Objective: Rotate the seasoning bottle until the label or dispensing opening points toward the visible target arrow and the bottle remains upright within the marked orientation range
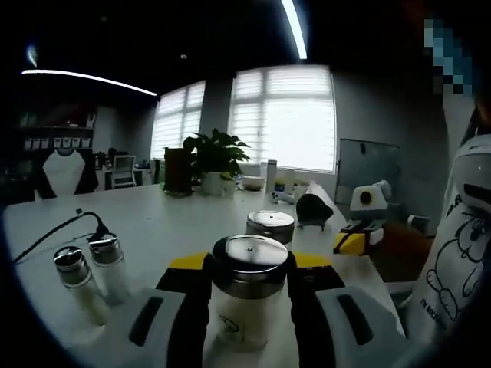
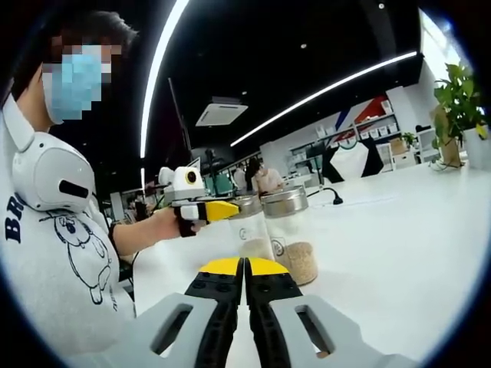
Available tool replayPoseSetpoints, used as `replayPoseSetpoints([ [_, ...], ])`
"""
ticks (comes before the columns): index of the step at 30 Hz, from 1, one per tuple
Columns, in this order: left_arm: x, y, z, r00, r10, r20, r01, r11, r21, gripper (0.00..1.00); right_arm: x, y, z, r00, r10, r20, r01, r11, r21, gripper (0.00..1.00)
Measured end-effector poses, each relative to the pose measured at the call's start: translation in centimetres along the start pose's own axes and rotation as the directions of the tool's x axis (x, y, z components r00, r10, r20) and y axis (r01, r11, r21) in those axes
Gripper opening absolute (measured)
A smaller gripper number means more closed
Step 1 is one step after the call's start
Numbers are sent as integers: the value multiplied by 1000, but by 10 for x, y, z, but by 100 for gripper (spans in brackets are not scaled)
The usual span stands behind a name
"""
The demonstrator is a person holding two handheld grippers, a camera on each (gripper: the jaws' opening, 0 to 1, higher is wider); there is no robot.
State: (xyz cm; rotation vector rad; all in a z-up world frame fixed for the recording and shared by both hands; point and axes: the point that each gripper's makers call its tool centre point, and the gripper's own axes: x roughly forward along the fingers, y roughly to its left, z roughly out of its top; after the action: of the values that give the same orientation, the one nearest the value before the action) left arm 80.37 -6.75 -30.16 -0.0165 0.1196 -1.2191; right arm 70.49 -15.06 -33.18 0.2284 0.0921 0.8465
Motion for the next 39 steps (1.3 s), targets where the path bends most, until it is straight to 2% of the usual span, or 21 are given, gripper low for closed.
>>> replayPoseSetpoints([
  [8, 0, 0, 0, 1000, -5, -6, 6, 1000, 11, 41, -1, 0, 1, 1000, -2, 1, 2, 1000, -1, 0],
  [13, -2, -2, 3, 999, -36, -7, 37, 995, 94, 41, -1, 2, 2, 1000, 2, 0, -2, 1000, -5, 0],
  [20, -6, -7, 21, 995, -101, 16, 97, 981, 167, 48, 1, 5, 2, 1000, 16, -6, -16, 1000, -4, 0],
  [23, -6, -1, 25, 991, -129, 45, 124, 987, 105, 59, 2, 7, 2, 1000, 26, -7, -26, 1000, -6, 0],
  [25, -6, 2, 25, 984, -165, 64, 162, 986, 37, 60, 3, 8, 2, 1000, 30, -9, -30, 1000, -9, 0],
  [30, -7, 4, 18, 976, -211, 60, 212, 977, -12, 60, 0, 8, 1, 1000, 27, -9, -27, 1000, -8, 0],
  [35, -7, 4, 18, 968, -240, 71, 242, 970, -11, 59, -1, 8, 1, 1000, 24, -5, -24, 1000, 1, 0],
  [39, -6, -2, 15, 961, -272, 45, 271, 962, 30, 58, -1, 8, 1, 1000, 27, -4, -27, 1000, 0, 0],
])
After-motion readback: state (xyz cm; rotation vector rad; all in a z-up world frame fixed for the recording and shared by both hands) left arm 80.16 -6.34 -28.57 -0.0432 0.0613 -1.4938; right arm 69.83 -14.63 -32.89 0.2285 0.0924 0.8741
